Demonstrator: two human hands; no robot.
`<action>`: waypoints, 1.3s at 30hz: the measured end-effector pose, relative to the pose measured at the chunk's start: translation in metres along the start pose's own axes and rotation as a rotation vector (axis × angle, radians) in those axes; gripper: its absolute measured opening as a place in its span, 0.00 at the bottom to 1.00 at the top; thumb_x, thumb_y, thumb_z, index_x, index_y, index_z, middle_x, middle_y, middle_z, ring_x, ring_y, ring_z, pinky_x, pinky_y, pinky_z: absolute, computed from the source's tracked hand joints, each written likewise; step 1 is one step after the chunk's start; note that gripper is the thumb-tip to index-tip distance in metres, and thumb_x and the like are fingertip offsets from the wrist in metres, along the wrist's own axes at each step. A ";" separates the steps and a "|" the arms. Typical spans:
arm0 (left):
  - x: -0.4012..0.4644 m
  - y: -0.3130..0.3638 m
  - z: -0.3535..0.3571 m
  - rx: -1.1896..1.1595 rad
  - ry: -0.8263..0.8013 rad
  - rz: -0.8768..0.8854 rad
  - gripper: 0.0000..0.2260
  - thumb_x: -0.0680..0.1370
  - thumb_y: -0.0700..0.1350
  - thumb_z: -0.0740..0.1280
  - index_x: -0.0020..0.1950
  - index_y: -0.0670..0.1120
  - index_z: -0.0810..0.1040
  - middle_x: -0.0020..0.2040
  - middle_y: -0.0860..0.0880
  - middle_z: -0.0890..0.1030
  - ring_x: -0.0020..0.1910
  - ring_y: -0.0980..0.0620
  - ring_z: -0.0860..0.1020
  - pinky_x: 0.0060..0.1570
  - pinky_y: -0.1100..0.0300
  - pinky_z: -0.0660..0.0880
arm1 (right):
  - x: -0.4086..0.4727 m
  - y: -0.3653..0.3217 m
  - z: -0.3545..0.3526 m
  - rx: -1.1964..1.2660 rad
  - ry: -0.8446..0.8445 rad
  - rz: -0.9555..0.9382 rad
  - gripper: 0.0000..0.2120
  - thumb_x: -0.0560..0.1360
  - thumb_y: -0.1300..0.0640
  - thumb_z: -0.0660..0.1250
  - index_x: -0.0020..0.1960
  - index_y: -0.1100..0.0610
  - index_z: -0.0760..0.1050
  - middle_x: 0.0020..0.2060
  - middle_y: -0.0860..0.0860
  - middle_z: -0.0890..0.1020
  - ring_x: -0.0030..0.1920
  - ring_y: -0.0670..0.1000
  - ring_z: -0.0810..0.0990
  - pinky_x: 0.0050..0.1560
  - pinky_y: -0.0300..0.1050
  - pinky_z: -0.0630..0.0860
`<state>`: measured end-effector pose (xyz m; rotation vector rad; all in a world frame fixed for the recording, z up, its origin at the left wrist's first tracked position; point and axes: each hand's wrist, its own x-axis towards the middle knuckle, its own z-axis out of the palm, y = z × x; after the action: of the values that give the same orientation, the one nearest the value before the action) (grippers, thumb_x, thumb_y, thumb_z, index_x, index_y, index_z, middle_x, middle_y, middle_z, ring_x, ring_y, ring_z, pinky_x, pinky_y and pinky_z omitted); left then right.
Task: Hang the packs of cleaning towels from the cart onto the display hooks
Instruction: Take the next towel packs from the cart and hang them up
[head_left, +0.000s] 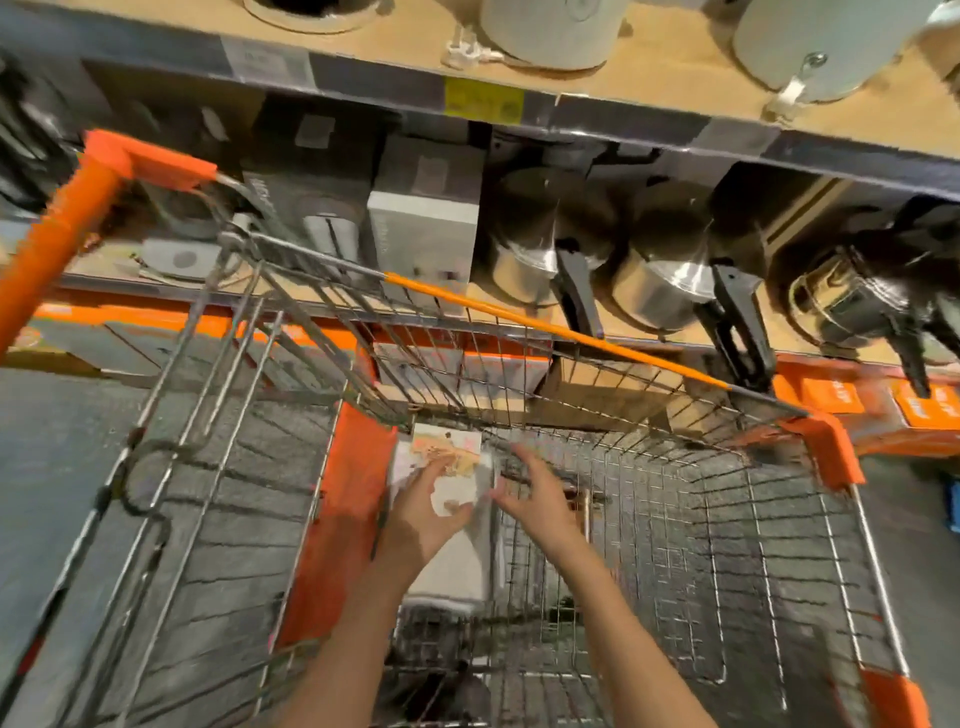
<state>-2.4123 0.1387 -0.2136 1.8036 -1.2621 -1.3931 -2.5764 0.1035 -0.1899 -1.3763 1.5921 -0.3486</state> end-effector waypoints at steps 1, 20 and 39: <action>0.009 -0.009 0.008 0.015 0.011 -0.017 0.26 0.74 0.40 0.72 0.70 0.51 0.69 0.59 0.52 0.70 0.64 0.48 0.70 0.56 0.65 0.65 | 0.014 0.009 0.004 0.003 -0.020 0.008 0.33 0.71 0.54 0.73 0.72 0.55 0.63 0.69 0.52 0.68 0.69 0.53 0.66 0.68 0.47 0.65; 0.075 -0.081 0.048 0.191 0.249 -0.084 0.29 0.69 0.46 0.74 0.69 0.41 0.72 0.66 0.44 0.74 0.67 0.45 0.71 0.65 0.58 0.63 | 0.176 0.085 0.077 -0.200 -0.297 -0.088 0.38 0.61 0.52 0.80 0.68 0.59 0.70 0.63 0.56 0.73 0.64 0.54 0.69 0.61 0.45 0.66; 0.068 -0.111 0.056 0.405 0.144 -0.049 0.42 0.73 0.41 0.73 0.70 0.62 0.44 0.78 0.55 0.48 0.78 0.53 0.43 0.74 0.57 0.38 | 0.166 0.104 0.078 0.041 -0.254 0.079 0.53 0.59 0.56 0.81 0.75 0.55 0.55 0.68 0.53 0.67 0.70 0.56 0.63 0.70 0.58 0.63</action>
<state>-2.4233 0.1321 -0.3549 2.1697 -1.5115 -1.0619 -2.5597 0.0191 -0.3819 -1.2686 1.4164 -0.1512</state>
